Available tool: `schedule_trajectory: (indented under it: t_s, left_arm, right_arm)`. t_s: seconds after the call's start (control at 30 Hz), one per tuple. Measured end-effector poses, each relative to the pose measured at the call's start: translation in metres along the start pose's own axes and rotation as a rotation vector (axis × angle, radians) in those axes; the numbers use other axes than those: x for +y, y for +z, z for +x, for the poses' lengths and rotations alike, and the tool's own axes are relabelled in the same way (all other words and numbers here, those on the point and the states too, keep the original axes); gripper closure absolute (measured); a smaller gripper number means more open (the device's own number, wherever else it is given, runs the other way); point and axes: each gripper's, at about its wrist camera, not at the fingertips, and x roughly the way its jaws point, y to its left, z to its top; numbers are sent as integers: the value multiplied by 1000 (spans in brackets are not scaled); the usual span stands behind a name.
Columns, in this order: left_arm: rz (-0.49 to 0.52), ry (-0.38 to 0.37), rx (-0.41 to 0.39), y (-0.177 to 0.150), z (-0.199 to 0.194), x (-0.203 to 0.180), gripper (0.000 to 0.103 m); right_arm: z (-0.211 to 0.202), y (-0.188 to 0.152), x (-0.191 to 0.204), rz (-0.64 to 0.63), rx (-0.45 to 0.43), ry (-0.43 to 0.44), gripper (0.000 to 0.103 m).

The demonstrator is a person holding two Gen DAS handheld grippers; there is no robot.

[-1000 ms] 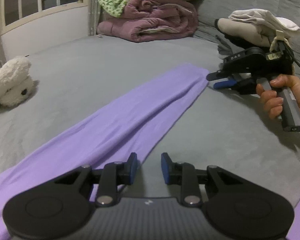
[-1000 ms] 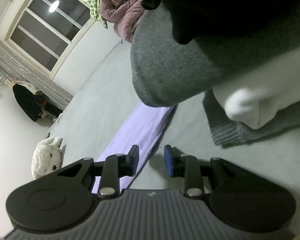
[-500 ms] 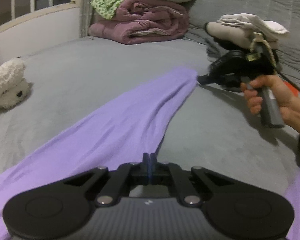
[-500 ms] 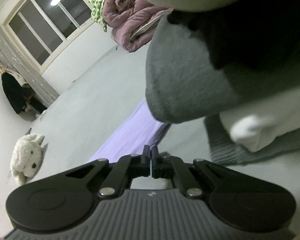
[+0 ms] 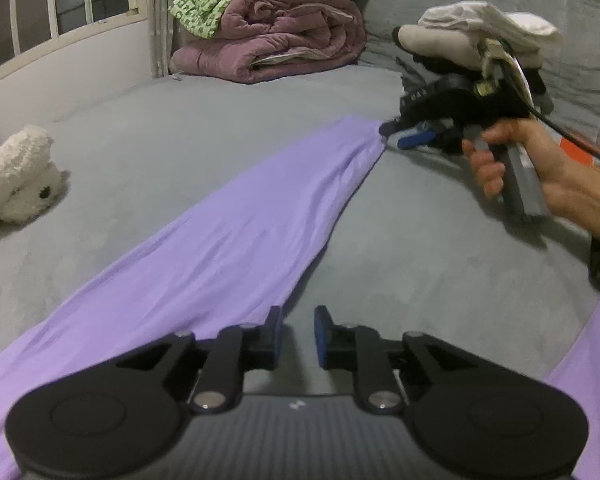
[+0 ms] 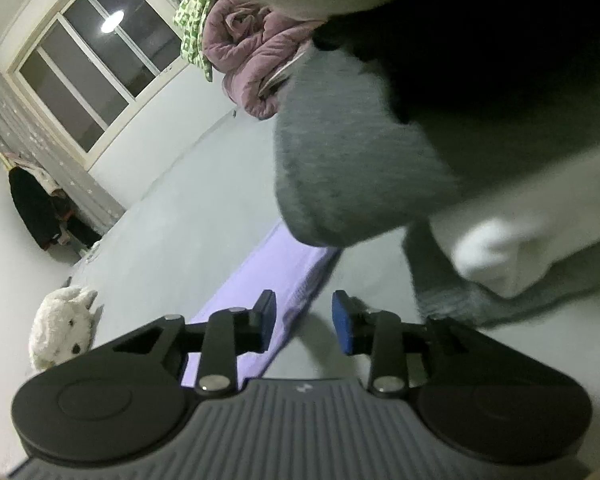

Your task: Fold clothes

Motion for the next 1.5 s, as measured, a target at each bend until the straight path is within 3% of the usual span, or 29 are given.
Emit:
schedule_trajectory:
  t_s: [0.07, 0.1, 0.13, 0.3, 0.37, 0.47, 0.5, 0.83, 1.03, 1.23, 1.4, 1.5]
  left_arm:
    - [4, 13, -4, -5, -2, 1, 86]
    - [-3, 20, -9, -5, -3, 2, 86]
    - [-11, 26, -14, -5, -5, 3, 86]
    - [-57, 13, -40, -6, -18, 10, 86]
    - [-58, 22, -43, -7, -24, 9, 85]
    - [-56, 43, -36, -13, -35, 11, 83]
    - [-55, 53, -33, -16, -39, 12, 81]
    - [-91, 179, -32, -35, -82, 48, 72]
    - [-169, 359, -7, -42, -102, 96, 71]
    - [-256, 579, 59, -54, -102, 145, 69]
    - [-345, 688, 71, -67, -104, 183, 69]
    - [-396, 717, 61, -73, -107, 199, 69]
  right_arm:
    - [5, -2, 6, -43, -15, -47, 69]
    - [7, -3, 9, -64, -22, -71, 81]
    - [10, -4, 12, -86, -30, -94, 102]
    - [5, -12, 18, -189, -64, -230, 102]
    - [1, -13, 18, -188, -54, -224, 95]
    - [-7, -14, 20, -145, -20, -188, 76]
    - [-9, -14, 22, -132, -6, -174, 65]
    - [-9, -28, 71, -111, 152, -46, 64]
    - [4, -35, 126, -262, 156, 0, 64]
    - [14, -63, 170, -448, 218, 134, 64]
    - [32, -91, 209, -602, 303, 251, 64]
    - [43, -106, 231, -701, 345, 298, 64]
